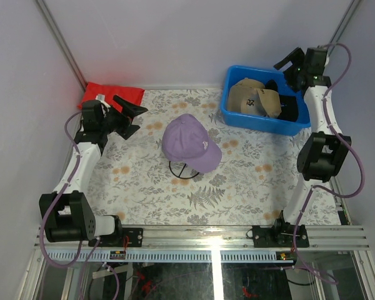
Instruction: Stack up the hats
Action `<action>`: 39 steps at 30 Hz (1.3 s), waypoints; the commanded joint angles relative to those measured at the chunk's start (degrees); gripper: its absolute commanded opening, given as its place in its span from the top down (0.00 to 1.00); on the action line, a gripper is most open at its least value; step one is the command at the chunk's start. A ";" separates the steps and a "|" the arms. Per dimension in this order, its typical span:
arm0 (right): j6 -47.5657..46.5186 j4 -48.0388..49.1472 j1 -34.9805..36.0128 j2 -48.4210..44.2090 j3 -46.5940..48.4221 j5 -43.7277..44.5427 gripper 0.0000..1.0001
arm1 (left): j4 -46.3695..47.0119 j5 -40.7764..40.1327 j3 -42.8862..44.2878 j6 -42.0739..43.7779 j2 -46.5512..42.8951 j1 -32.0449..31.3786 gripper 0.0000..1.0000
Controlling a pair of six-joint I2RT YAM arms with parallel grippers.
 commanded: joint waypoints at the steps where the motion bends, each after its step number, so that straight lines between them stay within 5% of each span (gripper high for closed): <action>1: -11.01 -7.83 0.01 3.47 13.48 7.22 0.03 | 1.26 0.16 1.35 0.00 1.27 0.34 0.06; 11: -15.87 -17.44 0.84 18.11 30.23 10.37 0.03 | -1.69 -0.81 3.70 1.65 1.36 0.34 0.06; 30: -15.03 -16.54 4.60 24.05 27.34 3.00 0.08 | -2.75 -2.41 3.14 2.28 1.63 0.29 0.06; 32: -15.34 -16.44 5.05 24.39 27.50 3.49 0.20 | -2.92 -2.65 3.14 2.38 1.63 0.29 0.06; 36: -16.38 -16.42 5.18 24.00 27.47 5.40 0.70 | -3.03 -2.58 3.24 2.47 1.78 0.32 0.06; 39: -18.01 -17.13 5.12 22.96 27.13 7.67 0.96 | -2.94 -2.31 3.33 2.48 1.98 0.30 0.06</action>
